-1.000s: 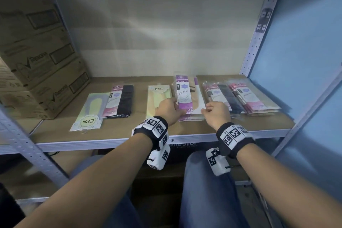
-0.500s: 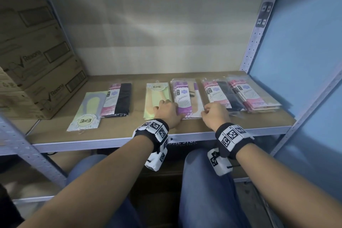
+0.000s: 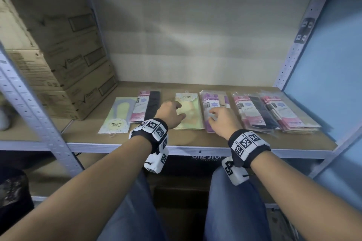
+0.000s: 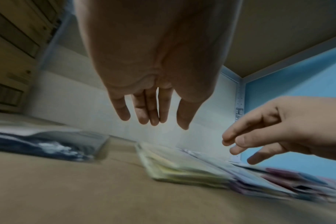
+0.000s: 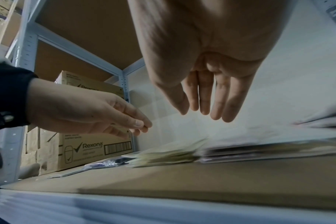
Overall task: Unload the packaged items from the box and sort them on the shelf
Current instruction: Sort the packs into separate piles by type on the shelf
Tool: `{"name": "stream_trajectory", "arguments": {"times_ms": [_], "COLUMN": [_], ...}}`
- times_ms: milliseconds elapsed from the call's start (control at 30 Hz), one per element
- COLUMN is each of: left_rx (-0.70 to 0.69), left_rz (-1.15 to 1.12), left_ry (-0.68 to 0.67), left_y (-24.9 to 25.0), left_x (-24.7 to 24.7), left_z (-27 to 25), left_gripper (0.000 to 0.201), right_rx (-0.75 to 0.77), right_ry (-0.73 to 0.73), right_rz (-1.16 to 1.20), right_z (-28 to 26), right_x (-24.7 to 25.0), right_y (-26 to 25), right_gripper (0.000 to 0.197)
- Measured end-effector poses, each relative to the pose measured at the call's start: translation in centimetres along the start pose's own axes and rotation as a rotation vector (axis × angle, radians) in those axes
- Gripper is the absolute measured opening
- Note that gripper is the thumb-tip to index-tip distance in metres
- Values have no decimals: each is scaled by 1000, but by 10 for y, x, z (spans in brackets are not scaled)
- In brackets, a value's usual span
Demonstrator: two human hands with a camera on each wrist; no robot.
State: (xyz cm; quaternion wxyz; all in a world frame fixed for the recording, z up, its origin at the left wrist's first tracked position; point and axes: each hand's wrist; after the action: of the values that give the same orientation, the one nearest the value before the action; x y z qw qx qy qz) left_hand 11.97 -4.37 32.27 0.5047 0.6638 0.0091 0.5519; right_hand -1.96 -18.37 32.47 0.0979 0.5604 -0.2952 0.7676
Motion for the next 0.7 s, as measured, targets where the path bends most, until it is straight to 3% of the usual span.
{"name": "stream_trajectory", "arguments": {"times_ms": [367,500,700], "left_rx": [265,364,492], "left_rz": [24,63,102], "left_ry": [113,134,126], "left_y": [-91,-125,-154], "left_x": [96,115,124], "left_z": [-23,-35,-49], "left_gripper": [48,49,39], "right_rx": [60,73,11], "right_ry": [-117,-217,-305], "right_rz": [96,102,4], "right_z": [34,44,53], "right_x": [-49,-70,-85], "right_y": [-90,-119,-154], "right_gripper": [23,8,27]}}
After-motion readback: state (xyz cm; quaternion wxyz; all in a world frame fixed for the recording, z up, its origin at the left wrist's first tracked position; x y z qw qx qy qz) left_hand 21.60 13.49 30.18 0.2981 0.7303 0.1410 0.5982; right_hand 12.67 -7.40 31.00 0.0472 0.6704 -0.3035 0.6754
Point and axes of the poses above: each hand's wrist, its own z-axis towards the middle knuckle, its own x-axis out of the back of the hand, y = z × x, and after that the axes turned 10 degrees about -z, right-handed
